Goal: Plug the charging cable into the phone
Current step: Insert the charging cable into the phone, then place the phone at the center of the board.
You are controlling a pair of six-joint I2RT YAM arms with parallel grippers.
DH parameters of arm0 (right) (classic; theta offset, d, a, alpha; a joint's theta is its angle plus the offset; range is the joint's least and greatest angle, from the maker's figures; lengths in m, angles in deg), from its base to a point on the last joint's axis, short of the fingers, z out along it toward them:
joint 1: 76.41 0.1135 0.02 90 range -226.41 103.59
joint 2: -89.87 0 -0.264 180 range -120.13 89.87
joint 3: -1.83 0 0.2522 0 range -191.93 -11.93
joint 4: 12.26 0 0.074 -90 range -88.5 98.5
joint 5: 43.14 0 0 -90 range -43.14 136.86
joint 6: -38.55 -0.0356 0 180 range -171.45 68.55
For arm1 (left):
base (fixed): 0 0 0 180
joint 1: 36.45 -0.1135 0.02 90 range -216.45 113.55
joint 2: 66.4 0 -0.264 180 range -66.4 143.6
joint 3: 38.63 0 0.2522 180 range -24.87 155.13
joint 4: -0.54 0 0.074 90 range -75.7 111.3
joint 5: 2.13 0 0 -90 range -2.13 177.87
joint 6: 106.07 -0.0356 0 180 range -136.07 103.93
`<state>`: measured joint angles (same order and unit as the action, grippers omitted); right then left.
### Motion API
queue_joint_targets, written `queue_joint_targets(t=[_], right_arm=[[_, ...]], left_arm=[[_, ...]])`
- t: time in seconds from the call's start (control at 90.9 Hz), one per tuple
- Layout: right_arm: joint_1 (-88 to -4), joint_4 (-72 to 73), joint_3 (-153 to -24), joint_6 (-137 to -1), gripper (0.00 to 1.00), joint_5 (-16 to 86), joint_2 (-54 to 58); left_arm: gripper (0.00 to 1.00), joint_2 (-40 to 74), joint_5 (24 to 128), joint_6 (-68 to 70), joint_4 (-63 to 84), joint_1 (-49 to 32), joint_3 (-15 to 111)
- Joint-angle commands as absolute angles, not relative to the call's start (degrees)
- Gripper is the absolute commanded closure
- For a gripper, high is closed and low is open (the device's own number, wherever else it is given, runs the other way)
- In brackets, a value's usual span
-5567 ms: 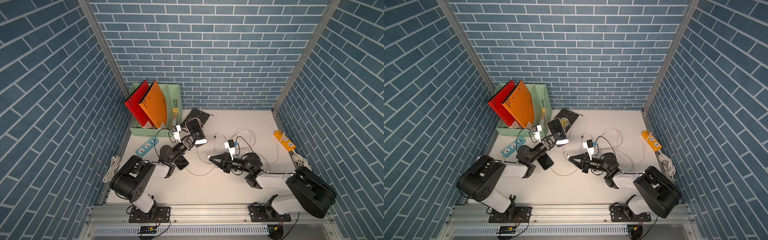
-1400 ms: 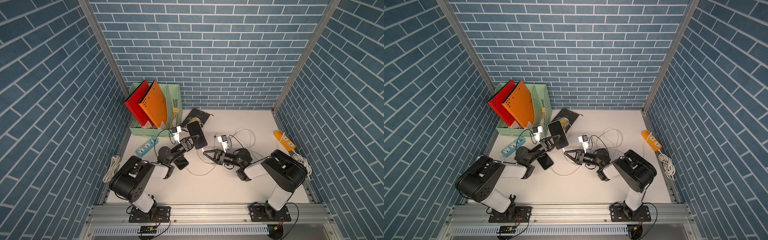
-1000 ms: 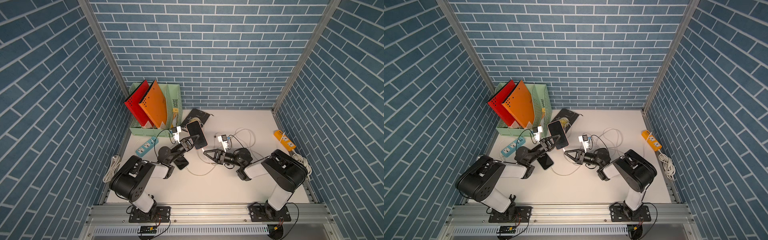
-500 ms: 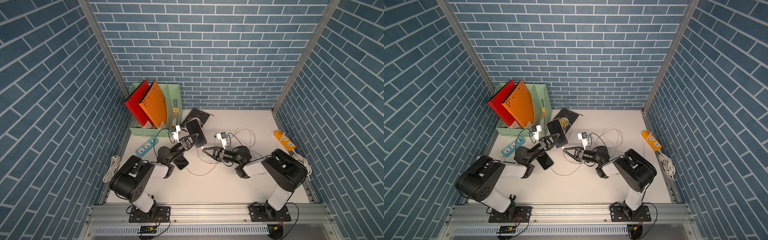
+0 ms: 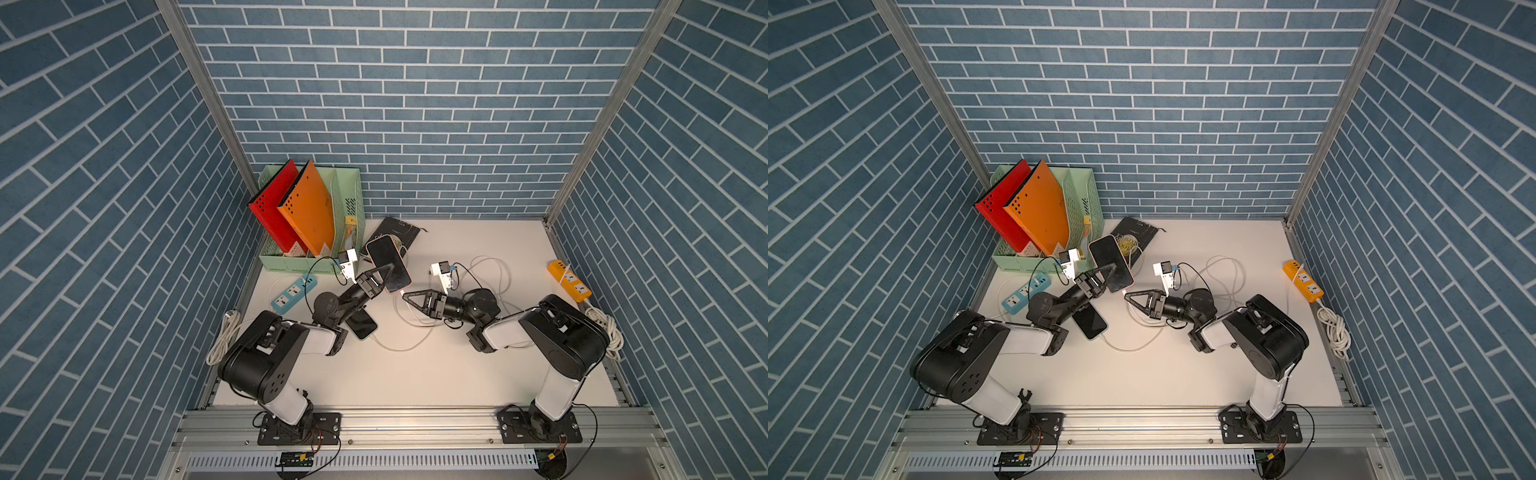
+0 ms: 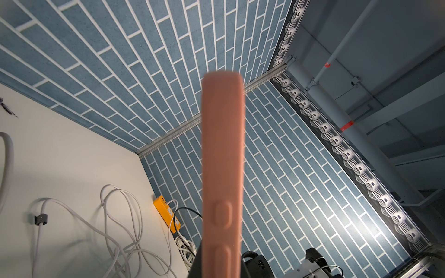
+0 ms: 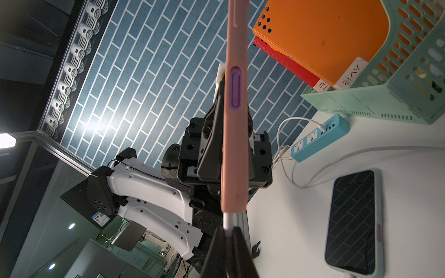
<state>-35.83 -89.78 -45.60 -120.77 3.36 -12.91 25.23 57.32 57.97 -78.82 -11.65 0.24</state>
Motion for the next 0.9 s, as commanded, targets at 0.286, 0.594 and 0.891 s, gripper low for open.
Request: queue_joint_targets(t=[0.286, 0.594, 0.891], right_arm=[[-42.18, -104.22, -42.72, -121.24, 0.54, 6.69, -10.21], [-49.66, -103.95, -36.17, -121.18, 0.47, 4.8, -6.05], [-51.94, -103.88, -34.02, -121.32, 0.47, 3.86, -6.3]], left_arm=[[1.0, 25.63, 50.34, 57.4, -92.86, -10.12, 0.26], [0.99, 35.08, 52.74, 57.76, -92.71, -10.17, 2.2], [0.99, 51.24, 55.39, 62.13, -92.75, -10.18, 6.85]])
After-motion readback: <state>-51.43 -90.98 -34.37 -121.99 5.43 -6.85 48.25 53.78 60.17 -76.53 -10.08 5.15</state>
